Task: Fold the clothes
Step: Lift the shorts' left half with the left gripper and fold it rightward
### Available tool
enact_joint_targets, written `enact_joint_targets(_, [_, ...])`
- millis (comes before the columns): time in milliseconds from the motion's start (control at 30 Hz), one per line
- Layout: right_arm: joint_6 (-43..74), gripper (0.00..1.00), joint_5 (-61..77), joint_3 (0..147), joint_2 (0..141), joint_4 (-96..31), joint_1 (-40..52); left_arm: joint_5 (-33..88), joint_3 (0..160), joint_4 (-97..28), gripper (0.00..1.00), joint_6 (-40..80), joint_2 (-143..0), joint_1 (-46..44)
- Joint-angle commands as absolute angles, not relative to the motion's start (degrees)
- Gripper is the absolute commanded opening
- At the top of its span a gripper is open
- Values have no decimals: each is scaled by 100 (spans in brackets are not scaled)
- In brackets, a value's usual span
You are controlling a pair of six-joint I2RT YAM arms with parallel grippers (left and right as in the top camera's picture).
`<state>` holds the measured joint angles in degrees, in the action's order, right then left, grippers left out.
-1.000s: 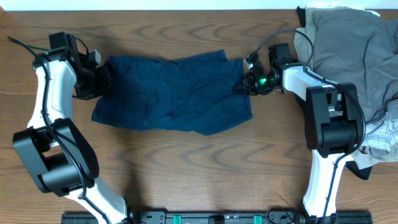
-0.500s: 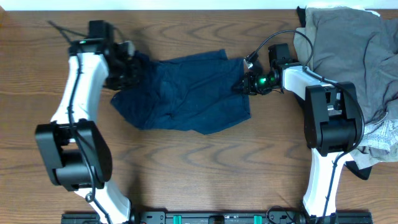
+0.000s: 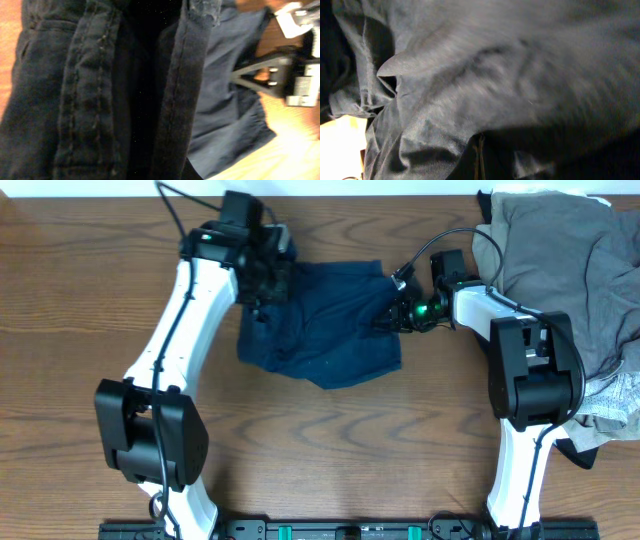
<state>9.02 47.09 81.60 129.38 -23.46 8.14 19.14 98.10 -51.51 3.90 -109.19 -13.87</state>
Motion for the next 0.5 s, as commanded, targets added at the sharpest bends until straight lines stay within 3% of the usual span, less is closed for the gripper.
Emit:
enact_joint_targets(0, [956,1,3868,8051,13327,-2401,1015,2047,9961,-5043,6,508,-10842,-1619])
enact_joint_targets(467, [961,1,3837,8051,13327,-2401,1015,2049,10042,-4923,6,506,-10842,-2040])
